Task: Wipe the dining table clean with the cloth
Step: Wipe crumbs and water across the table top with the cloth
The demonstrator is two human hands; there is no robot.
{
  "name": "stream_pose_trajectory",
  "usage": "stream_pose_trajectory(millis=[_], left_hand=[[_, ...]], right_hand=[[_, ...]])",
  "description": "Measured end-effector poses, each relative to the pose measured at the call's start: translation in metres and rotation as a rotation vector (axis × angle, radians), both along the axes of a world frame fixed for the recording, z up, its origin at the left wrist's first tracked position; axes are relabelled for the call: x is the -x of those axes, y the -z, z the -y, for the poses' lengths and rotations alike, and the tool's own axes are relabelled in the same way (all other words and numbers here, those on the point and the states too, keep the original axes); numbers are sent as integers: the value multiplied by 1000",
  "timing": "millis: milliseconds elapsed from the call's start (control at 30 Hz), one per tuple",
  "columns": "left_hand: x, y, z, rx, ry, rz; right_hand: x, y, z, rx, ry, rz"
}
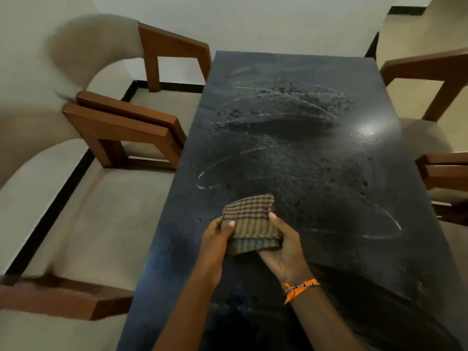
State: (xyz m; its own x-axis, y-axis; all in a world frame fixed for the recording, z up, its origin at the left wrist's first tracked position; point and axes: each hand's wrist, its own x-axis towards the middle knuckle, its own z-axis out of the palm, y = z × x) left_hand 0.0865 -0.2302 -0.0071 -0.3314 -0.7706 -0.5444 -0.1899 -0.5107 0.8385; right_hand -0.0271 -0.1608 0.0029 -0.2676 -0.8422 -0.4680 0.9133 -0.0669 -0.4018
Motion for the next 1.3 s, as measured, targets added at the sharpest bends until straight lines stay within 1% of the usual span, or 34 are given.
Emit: stream_pose_trajectory(millis=[100, 200, 233, 267, 300, 367, 400, 467, 500, 533, 567, 600, 633, 700, 767, 833, 933, 1033, 1067, 1133, 1233, 1300], left_hand=[[2, 2, 57, 82, 141, 20], [8, 4, 113, 232, 268, 93], [10, 4, 127, 274, 275, 126], [11, 7, 141, 300, 273, 165], [12, 10, 154, 328, 274, 209], [14, 11, 160, 440, 293, 324], [13, 11, 156, 502, 343, 413], [7, 12, 154, 622, 485, 615], [4, 9, 153, 646, 536, 701], [-6, 36, 191, 635, 525, 731], [-14, 61, 229, 612, 526, 750], [-13, 63, 229, 630, 531, 755], [-10, 60, 229, 647, 529, 726], [-3, 52, 213, 678, 493, 667], [1, 51, 208, 694, 481, 646], [-1, 54, 211, 742, 519, 665], [-1, 56, 207, 755, 510, 698], [10, 52, 203, 811, 525, 703], [14, 51, 204, 821, 550, 692], [20, 50, 204, 809, 590, 678], [26, 51, 205, 768, 612, 695], [29, 53, 205, 755, 614, 707]], right_hand=[[15, -7, 61, -54, -18, -205], [42, -24, 133, -113, 53, -431], [50, -31, 153, -148, 86, -551], [58, -34, 175, -215, 113, -735], [64, -32, 195, -298, 114, -970], [74, -25, 218, -391, 12, -1453], [79, -19, 225, -395, -71, -1638], [90, 3, 234, -440, -286, -1861], [95, 17, 232, -499, -420, -1957], [92, 53, 270, -563, -541, -2026], [87, 85, 307, -641, -606, -2074], [90, 92, 303, -688, -598, -2158], [91, 95, 302, -715, -541, -2225], [87, 91, 313, -722, -434, -2267], [69, 86, 336, -660, -468, -2323], [45, 83, 359, -535, -551, -2360], [25, 88, 365, -406, -589, -2383], [46, 89, 350, -401, -552, -2395], [59, 89, 344, -430, -540, -2399], [92, 88, 323, -558, -510, -2376], [152, 82, 274, -822, -432, -2333], [187, 77, 240, -1004, -353, -2266]])
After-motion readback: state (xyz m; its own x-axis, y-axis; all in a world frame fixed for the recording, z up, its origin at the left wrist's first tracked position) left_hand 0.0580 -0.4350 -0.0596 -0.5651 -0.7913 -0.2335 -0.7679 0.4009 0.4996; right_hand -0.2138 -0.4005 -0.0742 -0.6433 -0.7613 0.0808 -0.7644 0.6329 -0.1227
